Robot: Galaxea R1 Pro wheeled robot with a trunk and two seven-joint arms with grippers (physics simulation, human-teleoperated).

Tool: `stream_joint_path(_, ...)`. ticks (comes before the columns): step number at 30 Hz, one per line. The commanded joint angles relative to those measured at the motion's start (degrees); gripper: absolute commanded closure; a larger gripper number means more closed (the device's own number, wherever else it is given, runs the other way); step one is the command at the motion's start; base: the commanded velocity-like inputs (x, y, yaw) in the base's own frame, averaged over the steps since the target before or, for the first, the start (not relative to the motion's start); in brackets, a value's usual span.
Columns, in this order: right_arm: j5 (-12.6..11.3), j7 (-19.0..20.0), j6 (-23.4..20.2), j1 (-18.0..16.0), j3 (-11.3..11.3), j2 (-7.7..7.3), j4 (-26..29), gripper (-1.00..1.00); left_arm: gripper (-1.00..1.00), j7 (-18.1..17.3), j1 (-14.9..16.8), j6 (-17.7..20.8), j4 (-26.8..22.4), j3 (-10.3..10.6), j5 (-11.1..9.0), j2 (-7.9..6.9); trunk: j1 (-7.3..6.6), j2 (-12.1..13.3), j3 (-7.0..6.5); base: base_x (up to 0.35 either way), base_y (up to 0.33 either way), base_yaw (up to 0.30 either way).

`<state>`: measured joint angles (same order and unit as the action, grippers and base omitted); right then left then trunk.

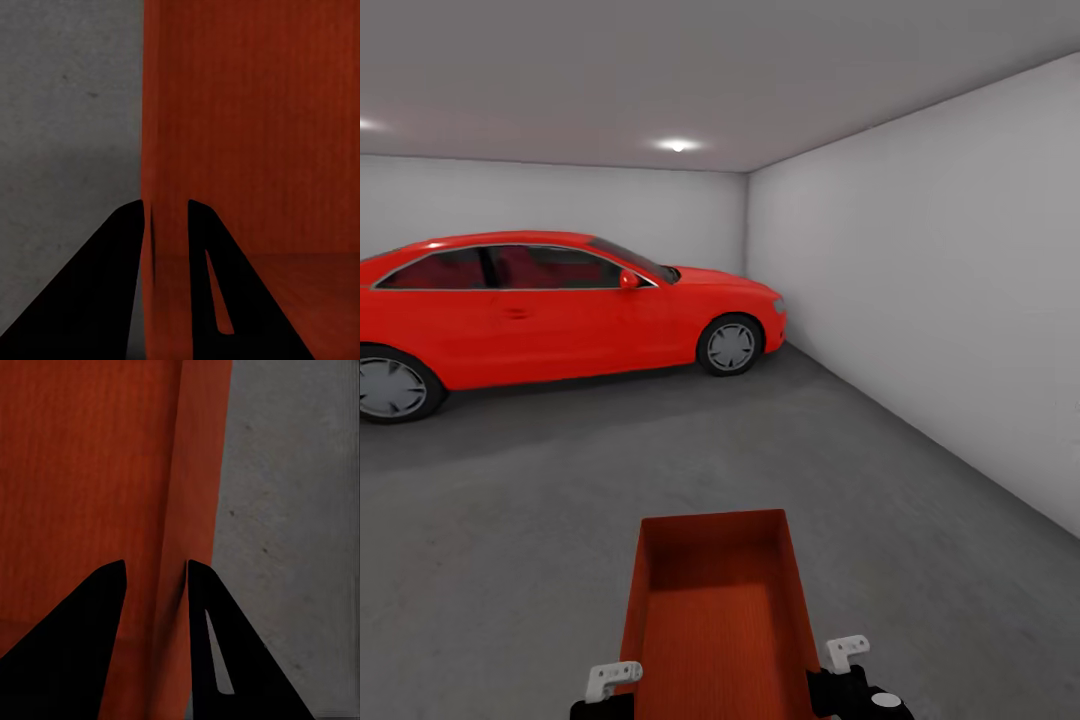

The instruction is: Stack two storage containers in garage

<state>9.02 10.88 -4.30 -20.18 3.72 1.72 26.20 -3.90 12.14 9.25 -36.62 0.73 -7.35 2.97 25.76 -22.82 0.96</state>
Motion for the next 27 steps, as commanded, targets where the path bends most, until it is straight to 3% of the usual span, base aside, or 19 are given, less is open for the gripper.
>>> stream_joint_path(1,0.29,0.81,-0.36,-0.04,-0.03,0.04,-0.09,1.0,1.0,2.05,-0.01,-0.46,-0.21,0.24,0.06,-1.21,0.03,-0.11,0.1,0.001,0.0,-0.277)
stream_joint_path(9,0.29,0.81,-0.36,-0.04,-0.03,0.04,-0.1,1.0,1.0,2.05,-0.01,-0.39,-0.21,0.24,0.06,-1.25,0.03,-0.11,0.1,0.048,0.0,-0.277)
stream_joint_path(27,0.29,0.81,-0.36,-0.04,-0.03,0.04,-0.1,1.0,1.0,2.05,-0.01,-0.37,-0.21,0.24,0.01,-1.39,0.03,-0.11,0.1,0.312,0.0,-0.277)
